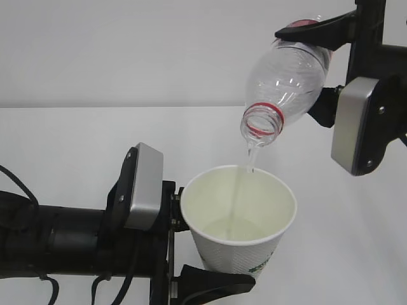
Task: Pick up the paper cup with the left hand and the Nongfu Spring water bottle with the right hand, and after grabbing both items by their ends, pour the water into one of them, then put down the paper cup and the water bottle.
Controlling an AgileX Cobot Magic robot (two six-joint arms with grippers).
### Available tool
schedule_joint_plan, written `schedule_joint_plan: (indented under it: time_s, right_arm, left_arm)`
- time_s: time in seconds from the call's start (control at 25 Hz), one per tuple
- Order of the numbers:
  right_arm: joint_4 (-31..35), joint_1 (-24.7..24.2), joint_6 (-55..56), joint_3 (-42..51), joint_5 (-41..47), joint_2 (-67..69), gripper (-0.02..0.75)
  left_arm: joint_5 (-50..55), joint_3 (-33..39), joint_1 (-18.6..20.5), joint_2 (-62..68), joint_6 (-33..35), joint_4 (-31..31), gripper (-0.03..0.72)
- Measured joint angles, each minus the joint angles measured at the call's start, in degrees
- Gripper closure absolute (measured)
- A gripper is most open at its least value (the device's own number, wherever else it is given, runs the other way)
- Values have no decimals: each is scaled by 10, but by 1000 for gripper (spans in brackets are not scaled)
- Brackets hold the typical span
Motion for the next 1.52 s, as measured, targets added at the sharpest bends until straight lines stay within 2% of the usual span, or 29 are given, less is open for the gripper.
schedule_joint_plan:
  time_s: [1.52]
  right_arm:
    - [1,0,-10,0,-2,0,225]
  left_arm:
    - [0,0,0,0,0,1,134]
